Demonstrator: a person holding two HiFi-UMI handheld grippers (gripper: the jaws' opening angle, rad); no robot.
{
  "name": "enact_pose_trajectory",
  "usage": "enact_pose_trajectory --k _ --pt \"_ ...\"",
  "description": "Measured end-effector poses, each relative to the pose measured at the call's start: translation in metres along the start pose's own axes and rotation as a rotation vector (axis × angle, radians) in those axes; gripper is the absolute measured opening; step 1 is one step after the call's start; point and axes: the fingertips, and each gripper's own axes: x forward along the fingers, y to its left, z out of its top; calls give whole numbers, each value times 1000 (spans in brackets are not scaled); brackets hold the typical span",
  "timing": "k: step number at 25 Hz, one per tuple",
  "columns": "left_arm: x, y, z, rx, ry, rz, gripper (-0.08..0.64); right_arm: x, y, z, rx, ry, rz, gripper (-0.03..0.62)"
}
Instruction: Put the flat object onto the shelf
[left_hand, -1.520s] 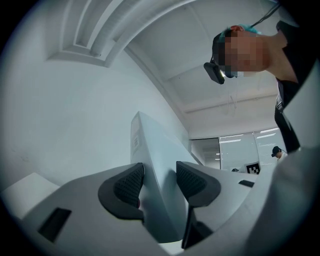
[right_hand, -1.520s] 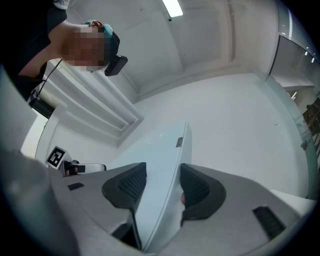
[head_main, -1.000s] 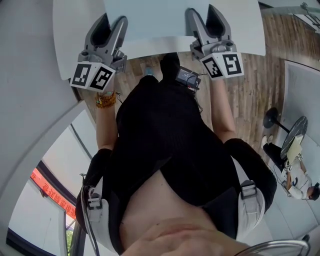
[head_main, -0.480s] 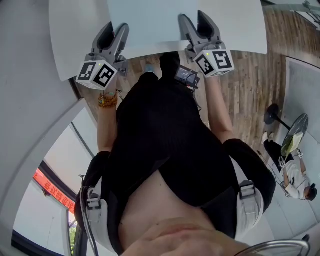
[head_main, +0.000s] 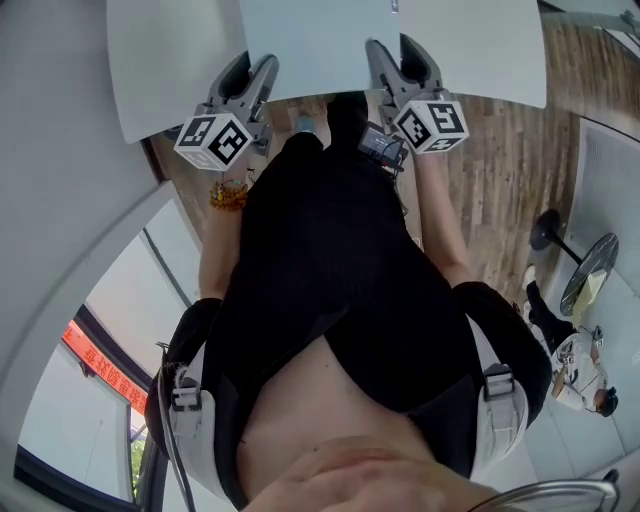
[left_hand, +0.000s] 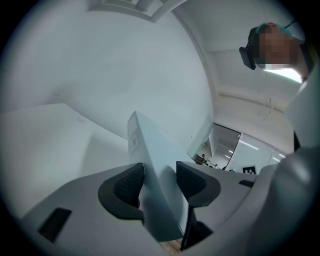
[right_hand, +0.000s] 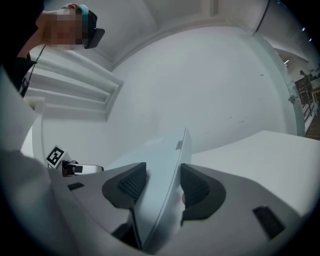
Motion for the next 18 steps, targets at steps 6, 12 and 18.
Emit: enact_pose_trajectory --k 6,12,18 --pt "4 6 -20 -21 40 -8 216 -4 -10 -21 25 39 -17 212" --pt "7 11 -23 -24 47 -7 216 -1 -11 -25 27 40 -29 211" --pt "28 13 -14 -6 51 -13 216 11 -27 -19 31 35 -34 211"
